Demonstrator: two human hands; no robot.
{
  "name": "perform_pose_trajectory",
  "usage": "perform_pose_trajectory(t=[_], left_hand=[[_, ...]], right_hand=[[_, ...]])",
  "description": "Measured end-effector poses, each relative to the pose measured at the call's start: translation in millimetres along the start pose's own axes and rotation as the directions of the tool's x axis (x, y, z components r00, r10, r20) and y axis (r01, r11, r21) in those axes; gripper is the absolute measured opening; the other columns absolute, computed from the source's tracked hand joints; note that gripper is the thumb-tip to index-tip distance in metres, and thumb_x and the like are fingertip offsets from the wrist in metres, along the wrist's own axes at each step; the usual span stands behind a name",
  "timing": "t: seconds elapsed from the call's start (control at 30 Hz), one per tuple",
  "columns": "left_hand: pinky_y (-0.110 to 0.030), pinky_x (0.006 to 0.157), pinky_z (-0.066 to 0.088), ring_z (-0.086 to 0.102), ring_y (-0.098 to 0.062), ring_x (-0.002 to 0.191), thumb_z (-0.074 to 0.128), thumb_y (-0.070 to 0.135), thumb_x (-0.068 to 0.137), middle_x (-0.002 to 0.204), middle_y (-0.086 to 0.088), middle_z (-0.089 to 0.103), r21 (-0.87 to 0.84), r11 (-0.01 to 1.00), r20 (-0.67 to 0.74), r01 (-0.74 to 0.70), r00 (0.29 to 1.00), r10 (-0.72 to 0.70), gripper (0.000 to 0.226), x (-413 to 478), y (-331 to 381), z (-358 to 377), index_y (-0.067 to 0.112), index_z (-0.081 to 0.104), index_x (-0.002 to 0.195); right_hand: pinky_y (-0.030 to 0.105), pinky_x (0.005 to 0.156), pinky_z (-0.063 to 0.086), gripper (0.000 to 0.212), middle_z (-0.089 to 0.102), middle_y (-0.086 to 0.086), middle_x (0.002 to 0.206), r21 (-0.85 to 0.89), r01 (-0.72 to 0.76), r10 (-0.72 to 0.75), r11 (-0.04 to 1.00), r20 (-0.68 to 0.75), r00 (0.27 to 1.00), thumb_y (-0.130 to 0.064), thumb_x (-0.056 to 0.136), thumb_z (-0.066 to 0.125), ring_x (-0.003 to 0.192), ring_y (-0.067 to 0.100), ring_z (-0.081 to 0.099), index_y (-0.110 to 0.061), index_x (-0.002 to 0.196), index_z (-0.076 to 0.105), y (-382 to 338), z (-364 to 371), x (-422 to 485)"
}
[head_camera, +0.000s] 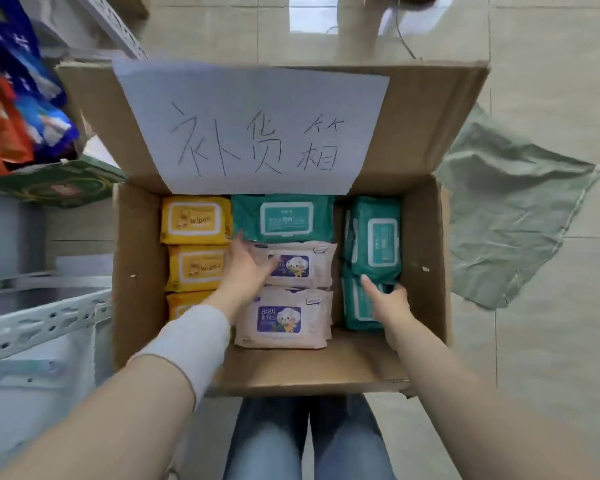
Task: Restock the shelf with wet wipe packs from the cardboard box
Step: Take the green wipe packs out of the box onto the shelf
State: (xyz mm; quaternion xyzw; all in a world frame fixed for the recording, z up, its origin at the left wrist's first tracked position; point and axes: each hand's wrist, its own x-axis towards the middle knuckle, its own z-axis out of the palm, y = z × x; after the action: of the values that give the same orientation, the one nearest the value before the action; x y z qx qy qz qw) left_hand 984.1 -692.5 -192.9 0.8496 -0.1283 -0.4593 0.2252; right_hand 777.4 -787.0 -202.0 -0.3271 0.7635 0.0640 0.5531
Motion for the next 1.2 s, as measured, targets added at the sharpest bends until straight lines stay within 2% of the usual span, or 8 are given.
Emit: perform_pose_trajectory(t=[0.23,0.4,0.53,0.67,0.8,0.97,1.1,1.2], left_hand=[[-0.047,0.104,0.04,0.043,-0.027,0.127,0.075,0.04,0.07,0.136,-0.01,0.047,-0.041,0.998,-0.354,-0.051,0.935,0.034,0.079,80.7,-8.5,9.6,0.01,0.036,0.133],[-0.027,0.098,0.043,0.044,-0.012,0.122,0.075,0.036,0.073,0.139,-0.005,0.043,-0.224,0.97,-0.332,-0.092,0.943,0.013,0.083,87.2,-1.4,3.1,0.016,0.026,0.136],[-0.022,0.092,0.038,0.044,-0.012,0.123,0.075,0.033,0.073,0.141,-0.004,0.045,-0.213,0.973,-0.26,-0.091,0.965,0.033,0.078,89.6,8.0,-6.8,0.015,0.032,0.136],[-0.025,0.088,0.041,0.049,-0.014,0.119,0.076,0.035,0.07,0.135,0.0,0.05,-0.151,0.985,-0.166,-0.084,0.984,0.058,0.072,99.9,9.6,-11.4,0.014,0.042,0.13],[-0.009,0.068,0.043,0.053,0.001,0.091,0.078,0.034,0.069,0.107,0.015,0.053,-0.21,0.974,-0.096,-0.086,0.993,0.067,0.053,105.6,9.3,-12.4,0.024,0.05,0.113],[-0.007,0.062,0.049,0.058,0.008,0.088,0.079,0.028,0.068,0.102,0.016,0.061,-0.371,0.927,-0.014,-0.054,0.999,0.053,0.045,98.2,8.8,-13.2,0.025,0.056,0.106],[-0.019,0.075,0.052,0.062,-0.003,0.095,0.079,0.024,0.068,0.111,0.007,0.063,-0.446,0.895,0.02,-0.009,1.0,0.02,0.046,86.4,10.4,-7.4,0.022,0.057,0.108],[-0.031,0.089,0.051,0.06,-0.014,0.104,0.079,0.024,0.07,0.119,0.0,0.062,-0.478,0.878,-0.008,0.032,0.999,-0.041,0.05,77.6,10.8,-2.0,0.016,0.056,0.113]], right_hand=[[0.043,0.107,0.032,0.088,0.036,0.016,0.141,0.023,0.086,-0.075,0.996,-0.296,0.952,-0.042,0.073,0.073,0.132,0.033,0.034,-0.009,0.142,0.028,5.8,29.7,70.3],[0.041,0.101,0.038,0.074,0.049,0.02,0.129,-0.208,0.079,-0.139,0.975,-0.293,0.946,-0.053,0.079,0.062,0.12,0.036,0.045,-0.002,0.13,0.044,9.1,37.0,69.0],[0.039,0.101,0.033,0.073,0.041,0.02,0.131,-0.466,0.244,-0.385,0.851,-0.235,0.893,-0.043,0.082,0.064,0.124,0.036,0.038,-0.003,0.135,0.035,-1.2,37.1,56.6],[0.039,0.114,0.017,0.095,0.012,0.018,0.153,-0.715,0.468,-0.676,0.518,-0.007,0.737,-0.036,0.076,0.072,0.141,0.032,0.011,-0.007,0.147,0.014,-47.0,26.7,77.3],[0.043,0.114,0.016,0.118,0.015,0.017,0.151,-0.834,0.445,-0.474,0.327,0.263,0.84,-0.049,0.061,0.08,0.141,0.032,0.011,-0.01,0.147,0.01,-91.3,20.5,111.4],[0.044,0.098,0.034,0.118,0.04,0.018,0.134,-0.95,0.301,-0.41,0.083,0.243,0.879,-0.066,0.044,0.078,0.126,0.035,0.034,-0.013,0.136,0.027,-111.1,22.1,110.8],[0.036,0.087,0.043,0.109,0.052,0.013,0.126,-0.949,0.29,-0.322,0.125,0.238,0.916,-0.067,0.048,0.077,0.116,0.031,0.047,-0.012,0.132,0.036,-107.2,13.1,97.2],[0.027,0.065,0.047,0.087,0.061,0.005,0.098,-0.94,0.28,-0.268,0.193,0.224,0.937,-0.069,0.05,0.074,0.089,0.022,0.06,-0.009,0.109,0.053,-98.1,2.9,79.7]])
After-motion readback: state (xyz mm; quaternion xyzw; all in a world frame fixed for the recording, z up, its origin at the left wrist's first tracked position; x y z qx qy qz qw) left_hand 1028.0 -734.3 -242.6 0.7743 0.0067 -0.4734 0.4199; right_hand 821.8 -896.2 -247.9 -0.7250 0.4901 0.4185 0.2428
